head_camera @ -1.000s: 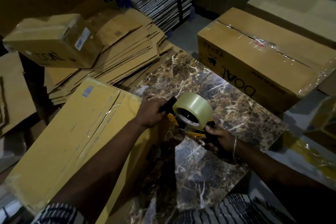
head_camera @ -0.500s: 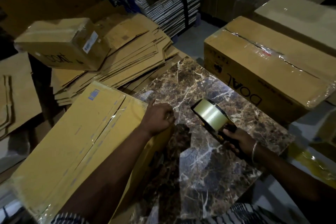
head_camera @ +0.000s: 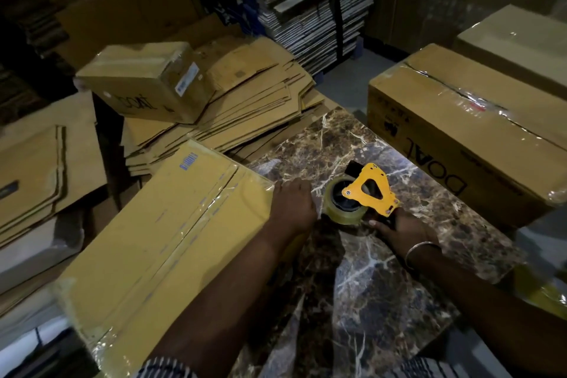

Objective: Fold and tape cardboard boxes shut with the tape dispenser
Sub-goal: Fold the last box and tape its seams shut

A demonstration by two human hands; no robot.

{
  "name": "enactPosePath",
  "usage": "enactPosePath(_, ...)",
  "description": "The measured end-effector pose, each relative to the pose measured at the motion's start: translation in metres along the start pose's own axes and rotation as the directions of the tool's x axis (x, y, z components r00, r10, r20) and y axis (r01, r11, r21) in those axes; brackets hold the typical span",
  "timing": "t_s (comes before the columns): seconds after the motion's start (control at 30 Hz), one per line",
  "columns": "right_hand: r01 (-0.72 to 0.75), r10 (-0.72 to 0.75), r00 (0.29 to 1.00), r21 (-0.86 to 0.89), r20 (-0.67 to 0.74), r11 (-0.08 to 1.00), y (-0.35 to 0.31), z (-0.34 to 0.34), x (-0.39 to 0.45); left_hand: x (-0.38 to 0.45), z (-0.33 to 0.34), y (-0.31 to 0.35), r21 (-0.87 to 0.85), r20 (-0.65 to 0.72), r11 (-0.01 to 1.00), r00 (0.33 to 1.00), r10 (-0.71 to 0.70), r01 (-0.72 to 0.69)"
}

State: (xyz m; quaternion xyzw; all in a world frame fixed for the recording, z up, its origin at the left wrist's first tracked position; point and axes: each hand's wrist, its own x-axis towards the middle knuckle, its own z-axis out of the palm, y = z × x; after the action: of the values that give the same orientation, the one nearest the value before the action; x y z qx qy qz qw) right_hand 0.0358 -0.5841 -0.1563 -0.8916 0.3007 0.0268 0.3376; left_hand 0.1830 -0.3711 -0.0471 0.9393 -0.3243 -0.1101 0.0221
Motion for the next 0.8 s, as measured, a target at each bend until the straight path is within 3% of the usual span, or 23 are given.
enactPosePath(0.17, -0.019, 0.011, 0.998, -0.120, -0.063, 0.993, 0.008, 0.016, -0.006, -0.029, -0.004, 0.015, -0.142, -0.075, 0.990, 0.997, -0.025, 0.014)
enactPosePath(0.33, -0.027, 0.028, 1.000, -0.146, 0.004, 0.989, 0.007, 0.022, -0.015, -0.069, 0.001, 0.037, -0.481, -0.103, 0.870, 0.978, -0.182, 0.111)
enactPosePath(0.47, -0.021, 0.021, 1.000, -0.116, 0.007, 0.993, 0.000, 0.027, -0.019, -0.079, 0.015, 0.035, -0.421, -0.126, 0.884, 0.952, -0.278, 0.203)
enactPosePath(0.6, 0.002, -0.005, 1.000, -0.114, -0.021, 0.993, -0.003, 0.031, -0.017, -0.079, 0.013, 0.038, -0.475, -0.113, 0.816, 0.896, -0.429, 0.331)
enactPosePath(0.7, -0.035, 0.034, 0.999, -0.193, -0.008, 0.981, -0.003, 0.037, -0.013, -0.076, 0.013, 0.041, -0.463, -0.086, 0.811, 0.893, -0.441, 0.356)
enactPosePath(0.8, -0.081, 0.049, 0.991, -0.266, -0.122, 0.961, -0.014, 0.040, -0.018, -0.071, 0.018, 0.040, -0.436, -0.069, 0.815, 0.889, -0.454, 0.382)
